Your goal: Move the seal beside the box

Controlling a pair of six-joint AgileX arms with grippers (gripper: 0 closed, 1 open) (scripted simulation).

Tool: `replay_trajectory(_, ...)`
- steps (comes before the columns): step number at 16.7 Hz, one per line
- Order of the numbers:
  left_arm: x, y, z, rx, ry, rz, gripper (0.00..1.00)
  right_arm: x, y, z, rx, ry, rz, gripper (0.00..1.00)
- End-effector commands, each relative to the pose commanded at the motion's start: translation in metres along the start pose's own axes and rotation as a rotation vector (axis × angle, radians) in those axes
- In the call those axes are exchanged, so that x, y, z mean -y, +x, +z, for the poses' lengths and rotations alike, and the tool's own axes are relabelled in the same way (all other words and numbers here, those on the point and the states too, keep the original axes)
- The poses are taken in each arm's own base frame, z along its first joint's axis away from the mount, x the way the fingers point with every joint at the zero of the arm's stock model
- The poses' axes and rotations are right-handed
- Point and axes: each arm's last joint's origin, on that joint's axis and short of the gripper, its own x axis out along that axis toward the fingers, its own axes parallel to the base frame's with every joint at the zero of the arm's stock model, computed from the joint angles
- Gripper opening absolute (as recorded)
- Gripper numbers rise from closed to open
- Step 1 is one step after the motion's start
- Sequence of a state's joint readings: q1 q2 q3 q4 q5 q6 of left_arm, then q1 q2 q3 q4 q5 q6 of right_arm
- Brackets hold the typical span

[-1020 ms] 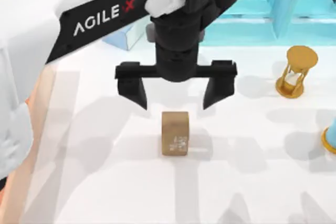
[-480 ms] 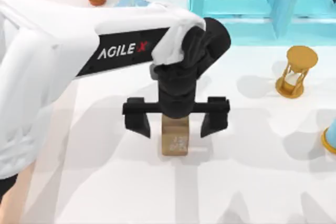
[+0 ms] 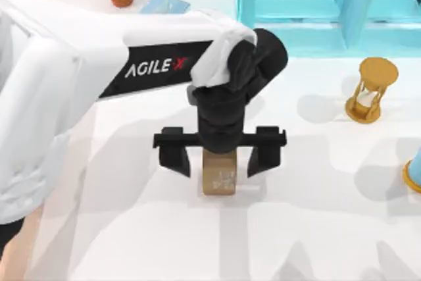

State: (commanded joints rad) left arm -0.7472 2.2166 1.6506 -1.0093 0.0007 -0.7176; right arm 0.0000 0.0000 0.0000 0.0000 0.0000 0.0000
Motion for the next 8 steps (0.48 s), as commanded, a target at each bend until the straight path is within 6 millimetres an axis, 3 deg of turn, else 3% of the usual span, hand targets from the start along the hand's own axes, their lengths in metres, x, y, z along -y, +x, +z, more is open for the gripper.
replay_trajectory(8, 0.0000, 0.0000, 0.0000, 0.000, 0.000, 0.000, 0.17, 0.0000, 0.0000, 0.0000, 0.000, 0.000, 0.000, 1.00)
